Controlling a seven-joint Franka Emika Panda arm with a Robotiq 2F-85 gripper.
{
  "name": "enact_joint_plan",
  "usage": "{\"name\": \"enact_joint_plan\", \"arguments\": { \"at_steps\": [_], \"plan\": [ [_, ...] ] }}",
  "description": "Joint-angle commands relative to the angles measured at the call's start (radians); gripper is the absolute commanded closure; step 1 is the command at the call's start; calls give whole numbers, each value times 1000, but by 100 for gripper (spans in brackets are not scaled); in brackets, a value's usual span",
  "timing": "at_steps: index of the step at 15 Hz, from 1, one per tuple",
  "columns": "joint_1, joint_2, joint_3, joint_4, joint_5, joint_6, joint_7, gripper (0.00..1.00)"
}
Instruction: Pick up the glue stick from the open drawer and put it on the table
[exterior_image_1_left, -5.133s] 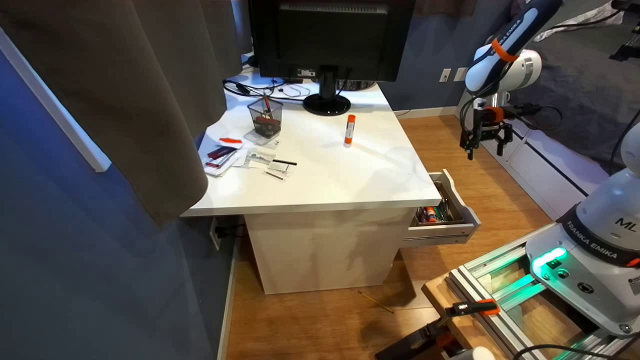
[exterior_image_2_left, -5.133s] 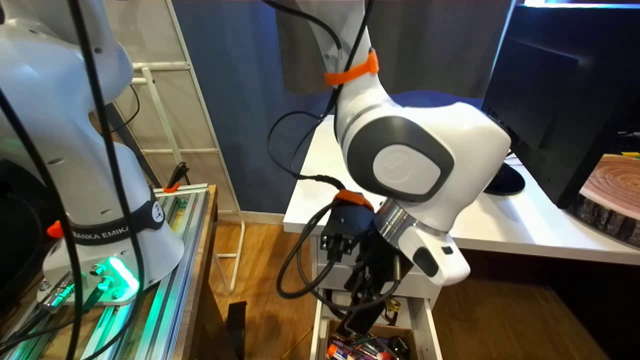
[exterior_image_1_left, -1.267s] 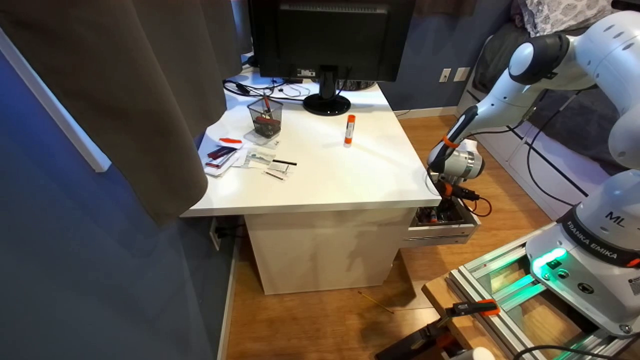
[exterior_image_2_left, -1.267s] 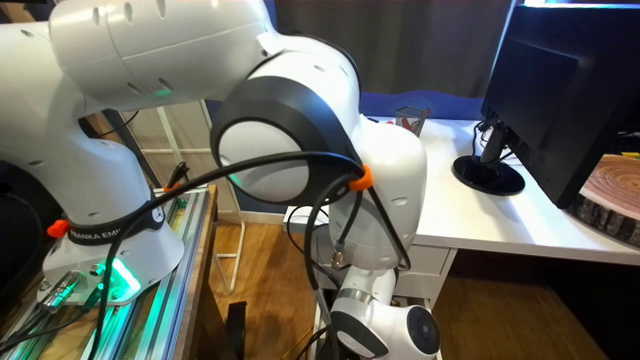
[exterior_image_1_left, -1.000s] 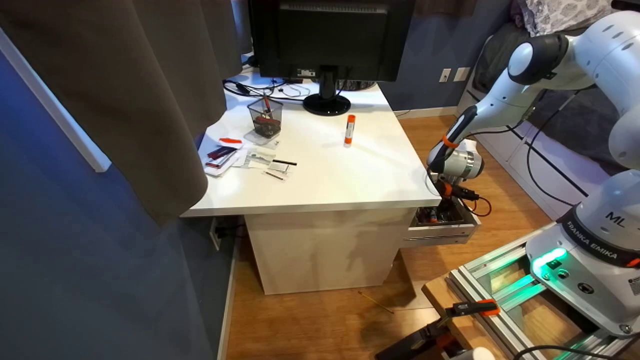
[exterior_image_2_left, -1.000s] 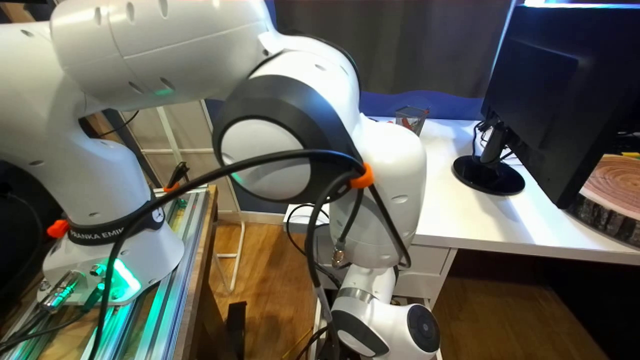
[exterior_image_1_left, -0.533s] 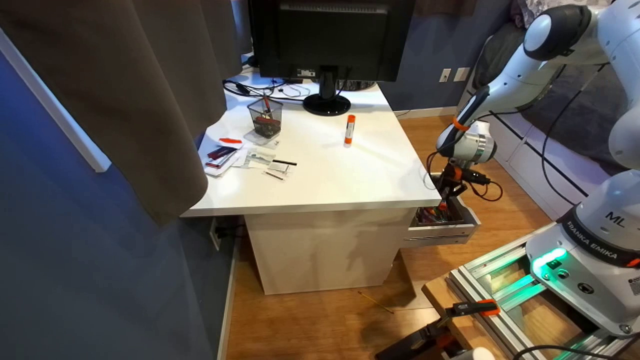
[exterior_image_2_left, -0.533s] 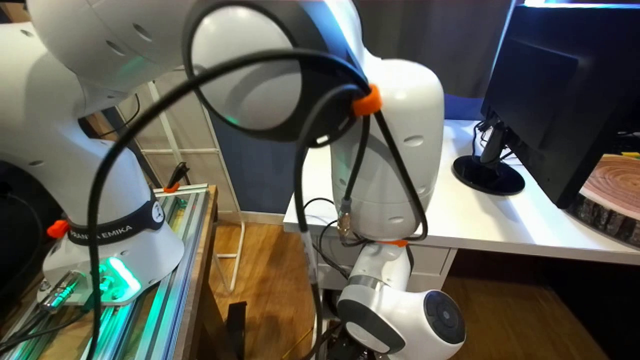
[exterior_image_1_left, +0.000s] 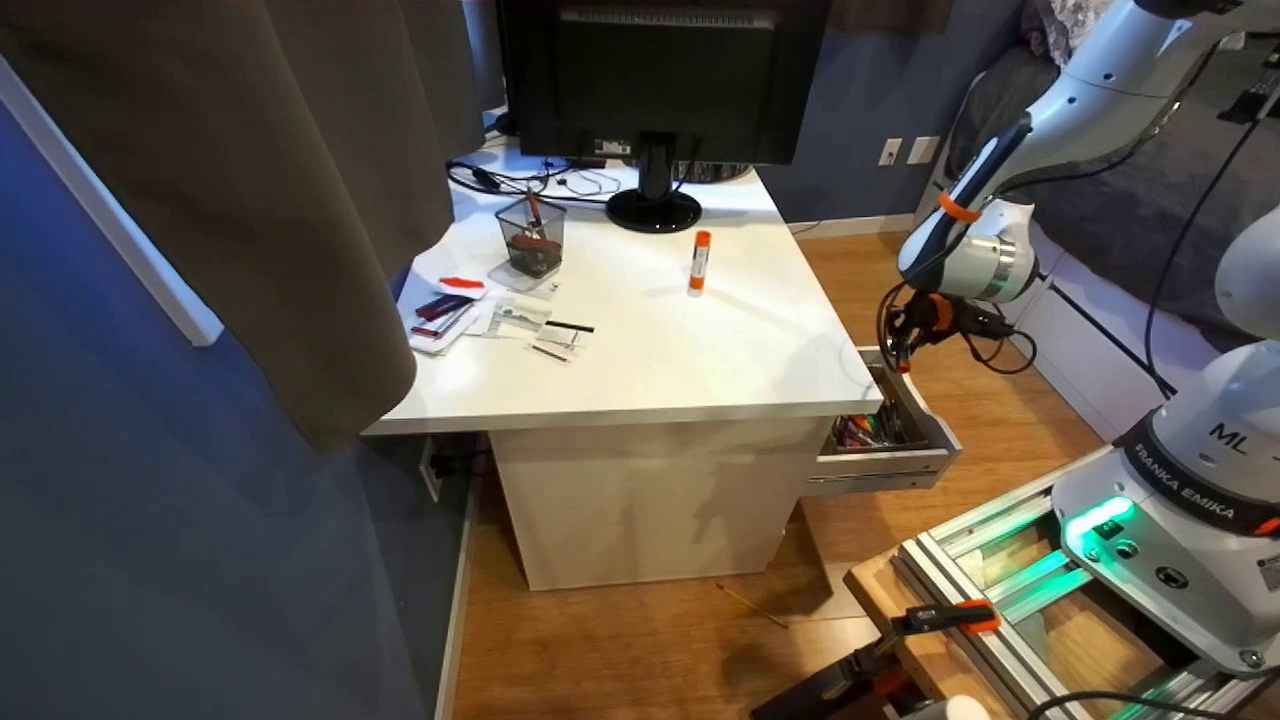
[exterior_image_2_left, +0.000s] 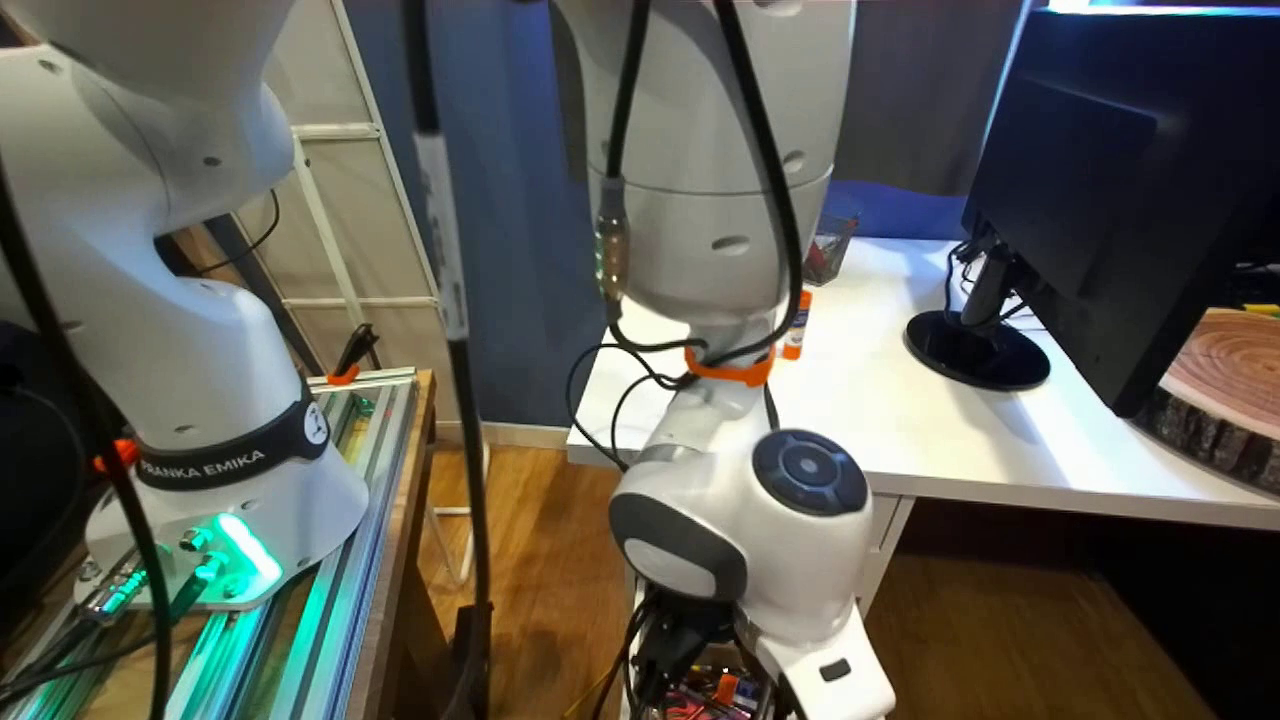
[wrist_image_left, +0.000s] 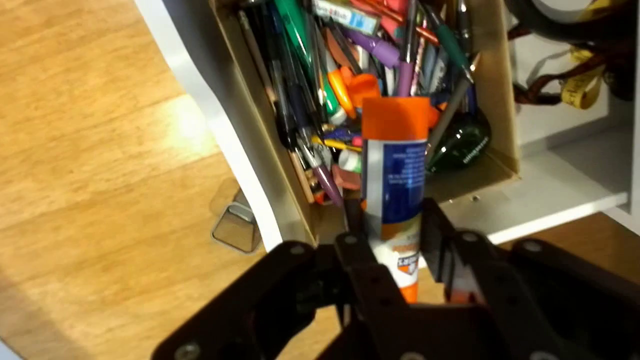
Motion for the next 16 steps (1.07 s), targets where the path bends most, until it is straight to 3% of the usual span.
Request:
{"name": "enact_joint_plan", "arguments": {
  "at_steps": [1,4,8,9,10,16],
  "plan": [
    [-45,-185,80,-253,-73,244,29,92],
    [-46,-310,118,-400,-184,383,107,92],
    [27,-478,105,-564,-290,549,219,92],
    [61,-420,81,-461,-299,515,225,92],
    [78,-400,47,-482,-295,523,222,69],
    [109,-417,39,-455,-295,520,234,69]
  ]
}}
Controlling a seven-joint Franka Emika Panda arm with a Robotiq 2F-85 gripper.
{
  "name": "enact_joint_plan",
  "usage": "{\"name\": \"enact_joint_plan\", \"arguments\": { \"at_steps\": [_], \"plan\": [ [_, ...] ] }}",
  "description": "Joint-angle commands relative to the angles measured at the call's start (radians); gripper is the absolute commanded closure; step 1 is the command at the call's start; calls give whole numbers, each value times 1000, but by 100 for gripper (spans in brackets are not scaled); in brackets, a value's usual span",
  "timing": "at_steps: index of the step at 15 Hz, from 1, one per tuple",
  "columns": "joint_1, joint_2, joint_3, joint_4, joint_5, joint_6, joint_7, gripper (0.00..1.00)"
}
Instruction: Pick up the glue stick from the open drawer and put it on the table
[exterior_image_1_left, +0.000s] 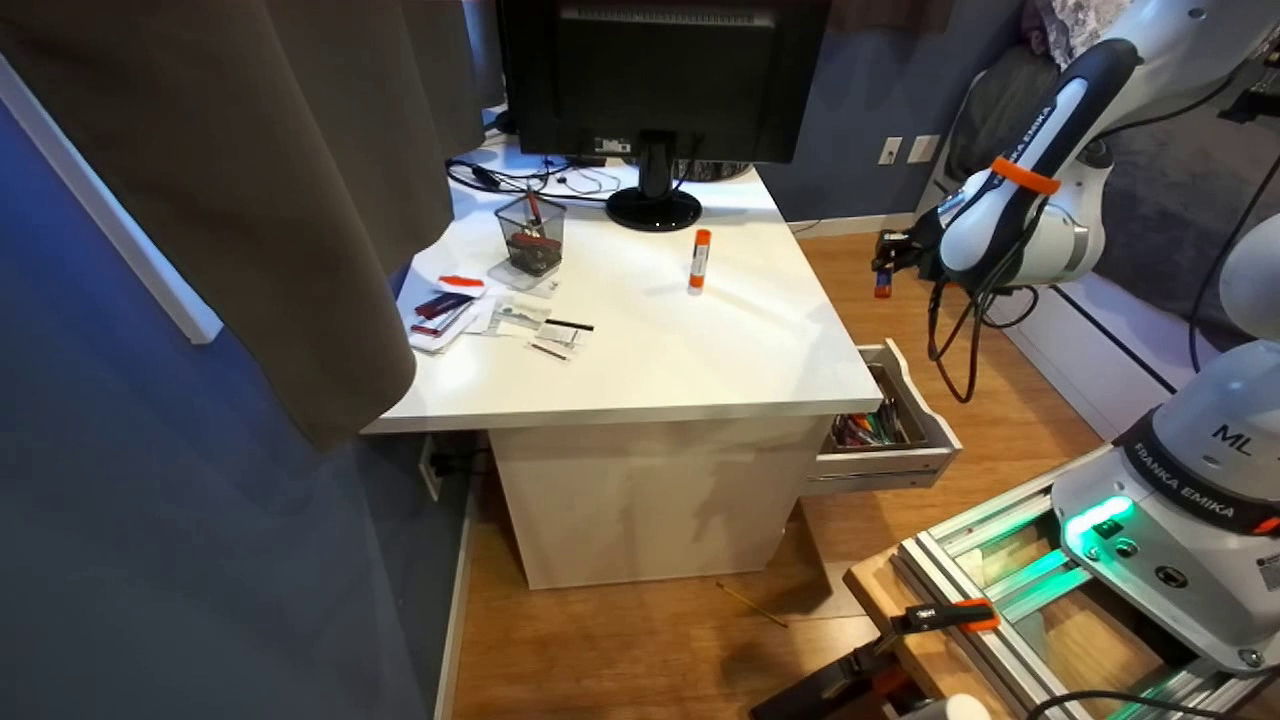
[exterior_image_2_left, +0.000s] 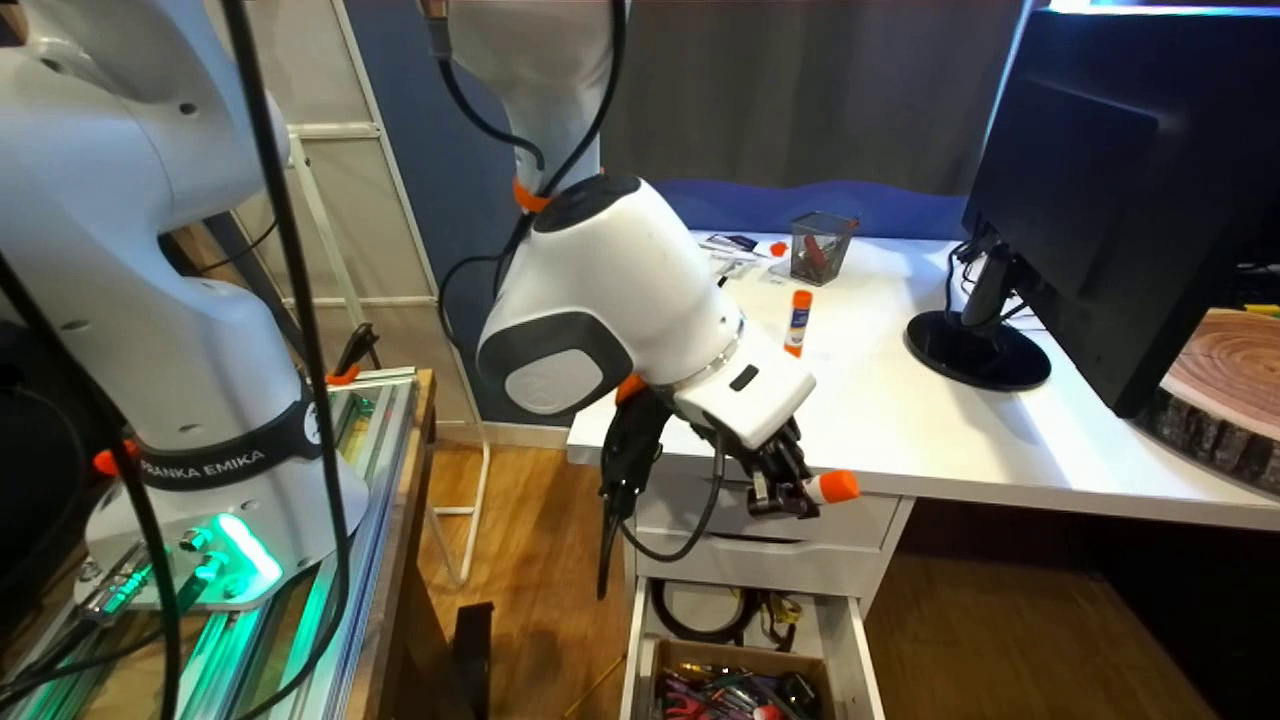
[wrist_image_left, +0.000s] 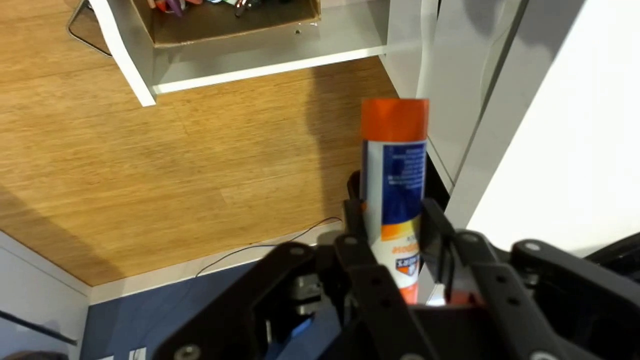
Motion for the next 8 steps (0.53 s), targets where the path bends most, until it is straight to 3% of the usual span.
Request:
{"name": "enact_joint_plan", "arguments": {
  "at_steps": [1,2,8],
  "plan": [
    [58,-4,-52,3,-37,24,37,92],
    [115,-24,-80,1,2,57,-28,92],
    [296,-7,-100,39,4,271,-90,92]
  ]
}}
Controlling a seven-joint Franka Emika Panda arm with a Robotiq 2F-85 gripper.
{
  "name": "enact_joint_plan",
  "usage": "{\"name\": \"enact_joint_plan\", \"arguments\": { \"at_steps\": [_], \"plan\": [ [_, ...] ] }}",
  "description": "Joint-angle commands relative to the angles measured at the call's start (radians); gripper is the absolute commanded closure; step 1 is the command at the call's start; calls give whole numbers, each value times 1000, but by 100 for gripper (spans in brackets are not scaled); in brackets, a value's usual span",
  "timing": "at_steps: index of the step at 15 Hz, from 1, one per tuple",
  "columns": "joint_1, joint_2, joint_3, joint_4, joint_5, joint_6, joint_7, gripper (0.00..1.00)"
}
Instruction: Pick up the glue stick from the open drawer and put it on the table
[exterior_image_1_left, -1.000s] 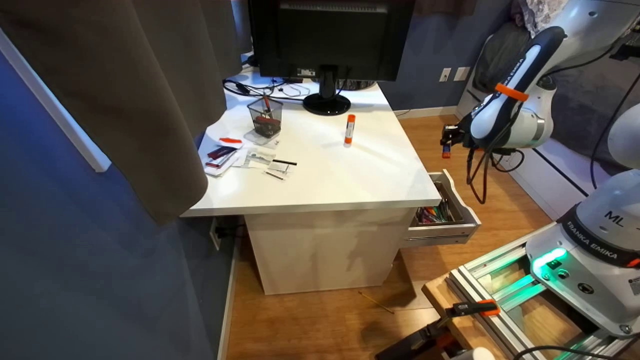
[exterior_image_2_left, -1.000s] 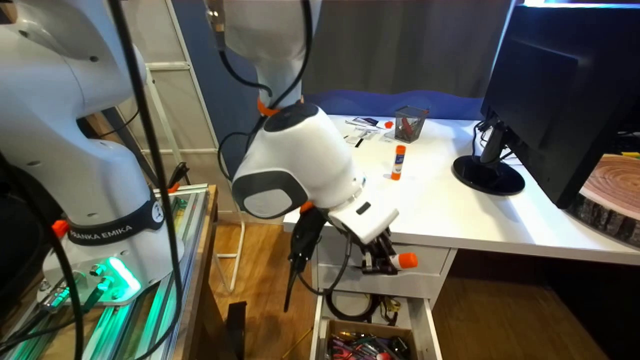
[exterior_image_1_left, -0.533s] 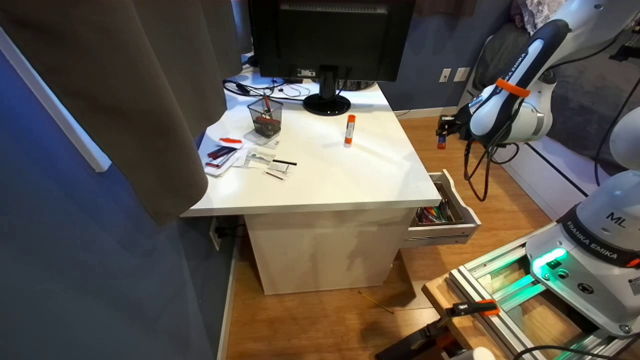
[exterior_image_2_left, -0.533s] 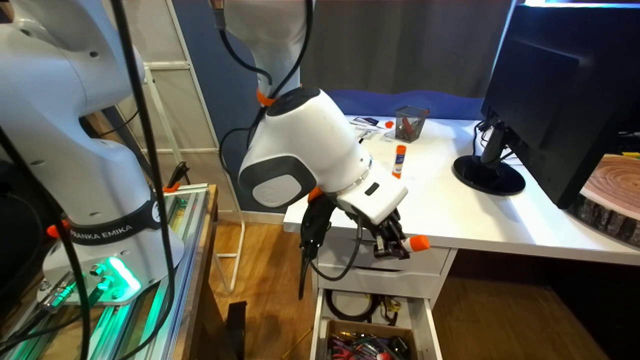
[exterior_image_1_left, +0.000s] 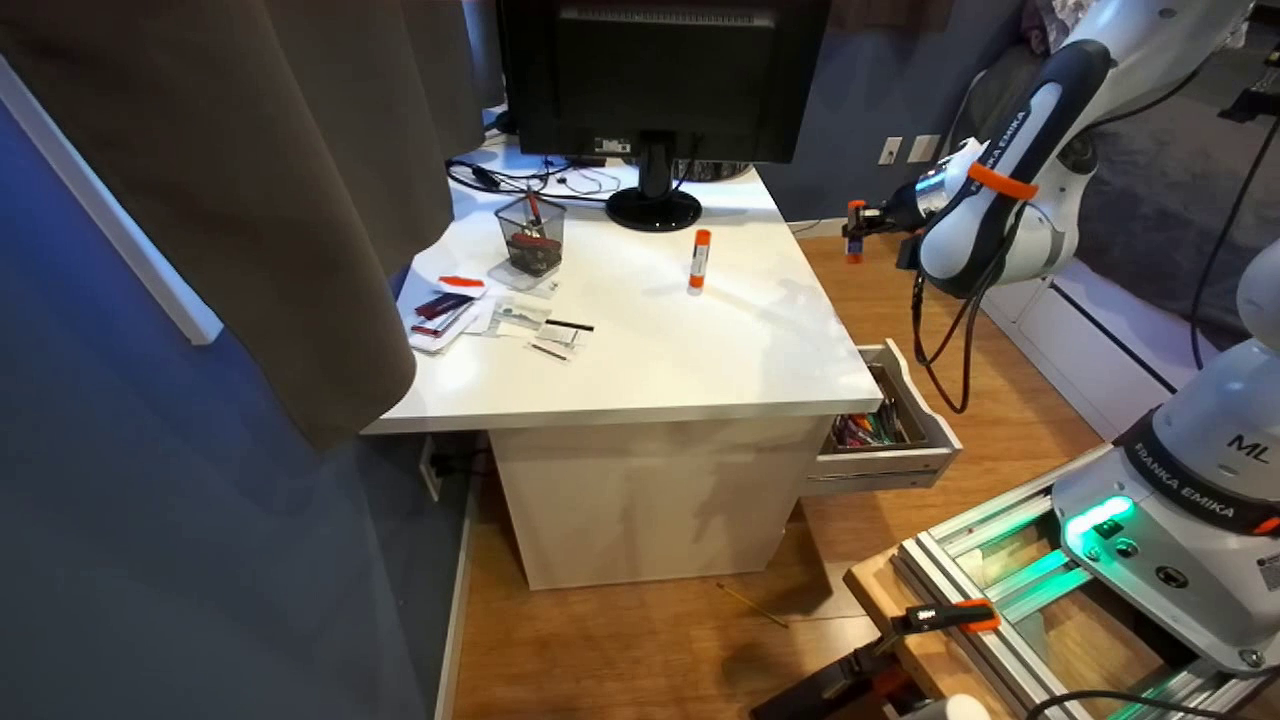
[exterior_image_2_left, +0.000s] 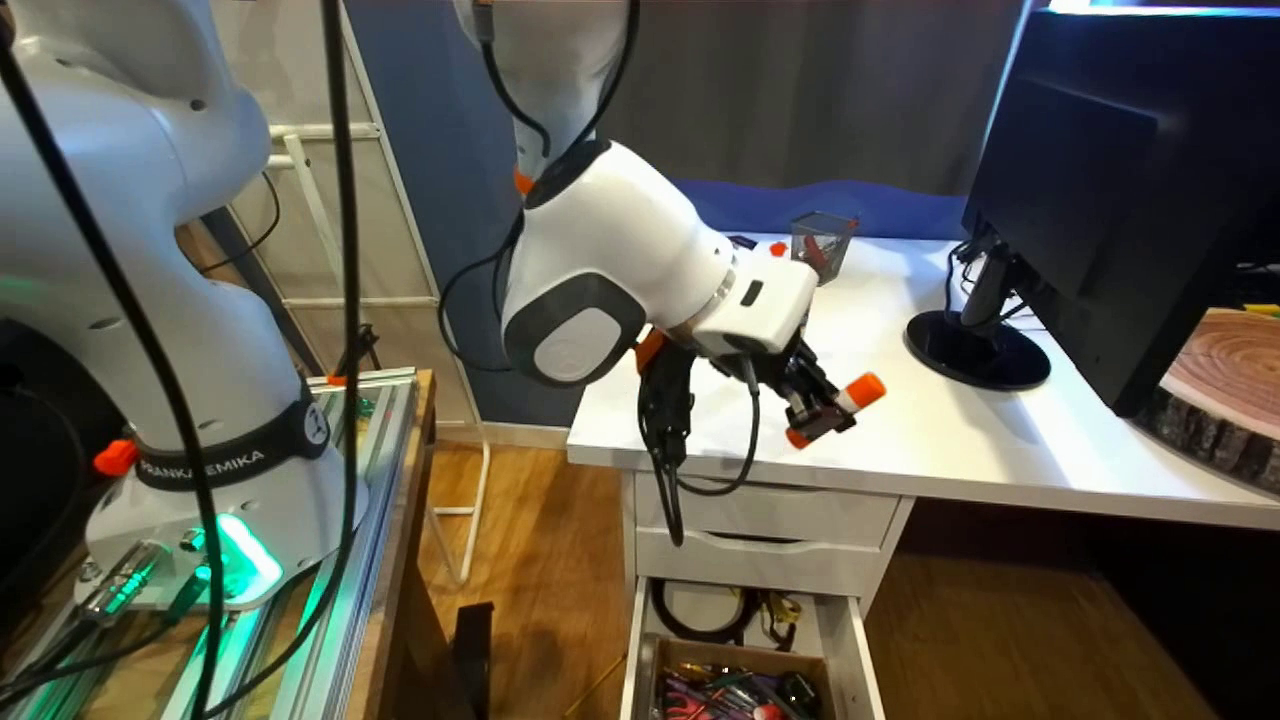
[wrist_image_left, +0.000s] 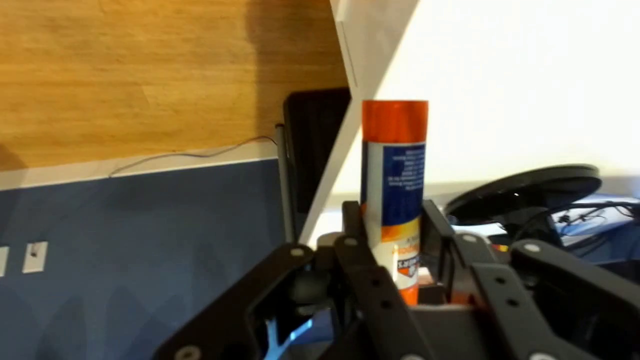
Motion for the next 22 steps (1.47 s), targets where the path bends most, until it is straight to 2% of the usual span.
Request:
{"name": "enact_joint_plan", "arguments": {
  "at_steps": [1,5,9,14,19,22],
  "plan": [
    [106,9,-17,23,7,96,-35,92],
    [157,10,1,25,-6,-5,7,92],
    [164,-9,25,24,-26,-168,38,92],
    [111,-24,115,56,-85,-411,121,92],
    [40,-12,213,110,-78,-547,154,92],
    [10,-4,245,136,-46,-608,143,92]
  ]
}}
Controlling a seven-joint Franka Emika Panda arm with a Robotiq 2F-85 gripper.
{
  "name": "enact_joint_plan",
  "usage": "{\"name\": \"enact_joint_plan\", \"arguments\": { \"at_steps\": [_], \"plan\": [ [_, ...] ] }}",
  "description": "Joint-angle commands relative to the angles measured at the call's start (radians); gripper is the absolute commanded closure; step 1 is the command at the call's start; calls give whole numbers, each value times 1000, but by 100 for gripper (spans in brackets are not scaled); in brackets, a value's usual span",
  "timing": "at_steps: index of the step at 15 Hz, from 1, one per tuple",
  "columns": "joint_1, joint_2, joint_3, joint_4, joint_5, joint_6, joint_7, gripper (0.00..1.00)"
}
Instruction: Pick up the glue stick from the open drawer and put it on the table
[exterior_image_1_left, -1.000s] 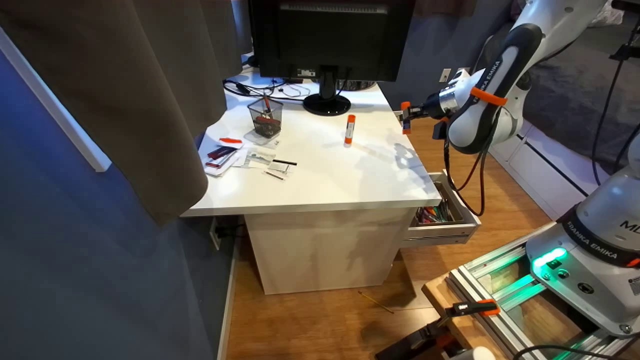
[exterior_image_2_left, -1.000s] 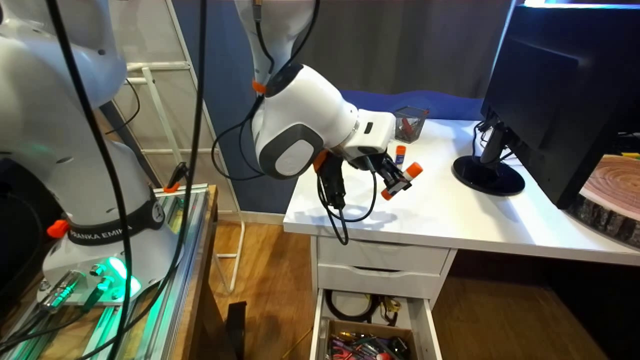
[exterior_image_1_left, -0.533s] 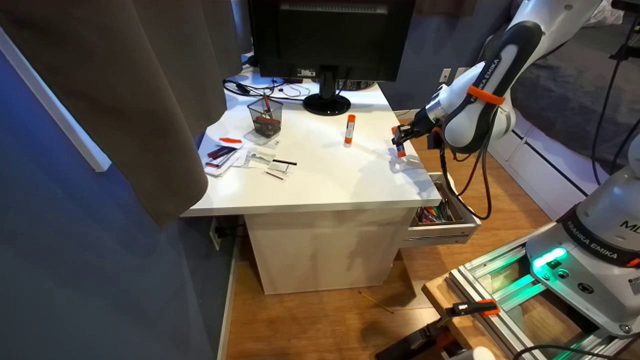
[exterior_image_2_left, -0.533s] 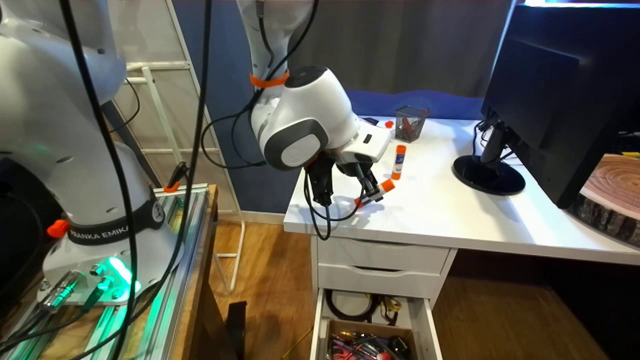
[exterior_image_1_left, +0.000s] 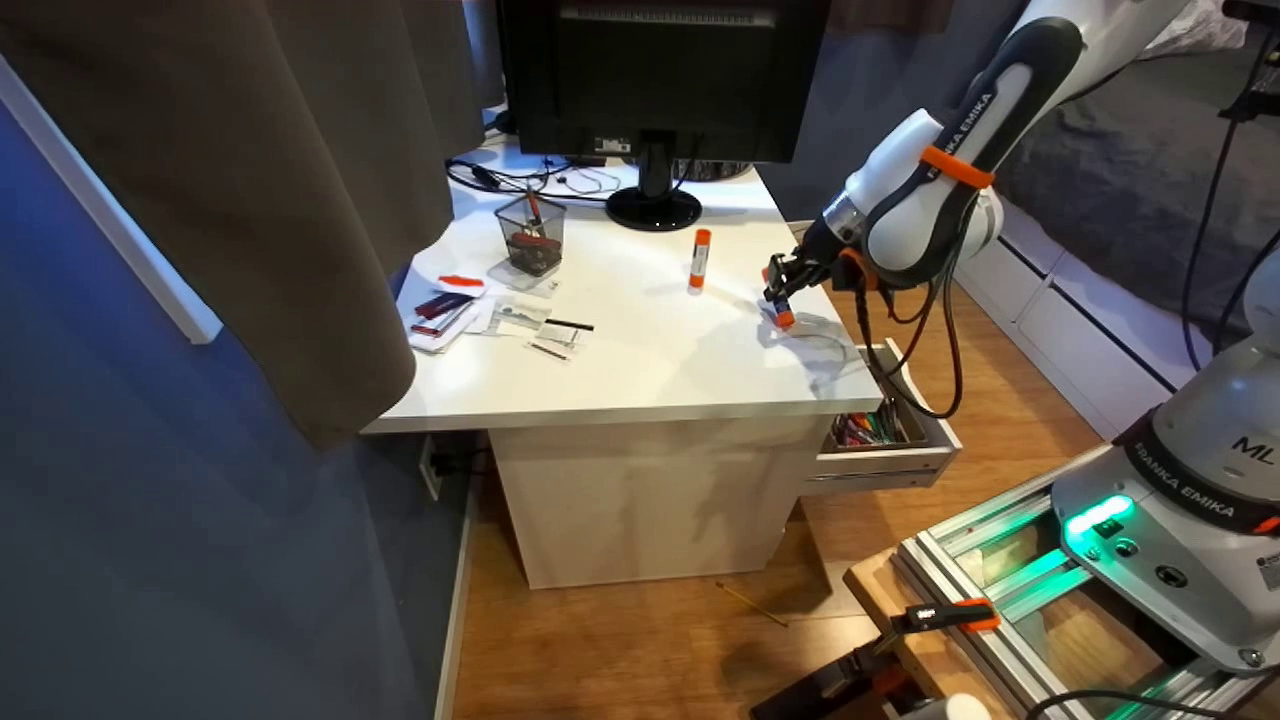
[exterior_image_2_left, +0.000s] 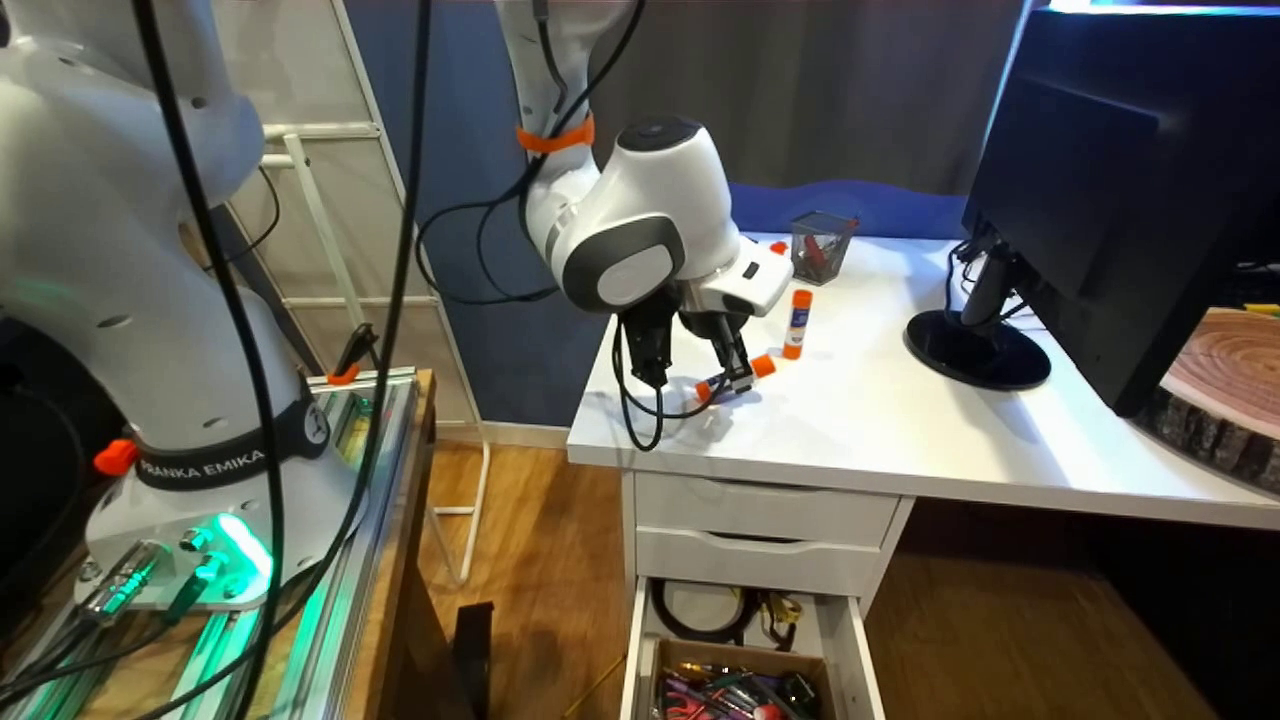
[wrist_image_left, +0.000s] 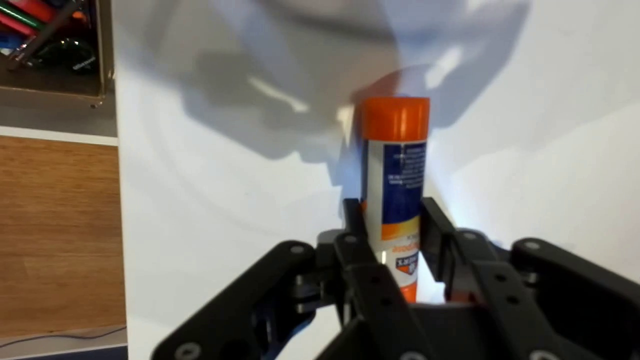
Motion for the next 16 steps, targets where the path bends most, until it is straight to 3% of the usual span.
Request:
{"name": "enact_joint_plan", "arguments": {
  "at_steps": [1,5,6,7,13,16],
  "plan": [
    [-60,4,56,27,9,-89,19,92],
    [-101,8,96,46,37,-144,1,89],
    [-124,13,118,50,37,-148,-3,44],
    [-136,15,131,52,43,-153,-7,43],
    [-216,41,203,57,61,-173,-17,2],
    [-249,48,231,57,69,-181,-20,0]
  ]
}}
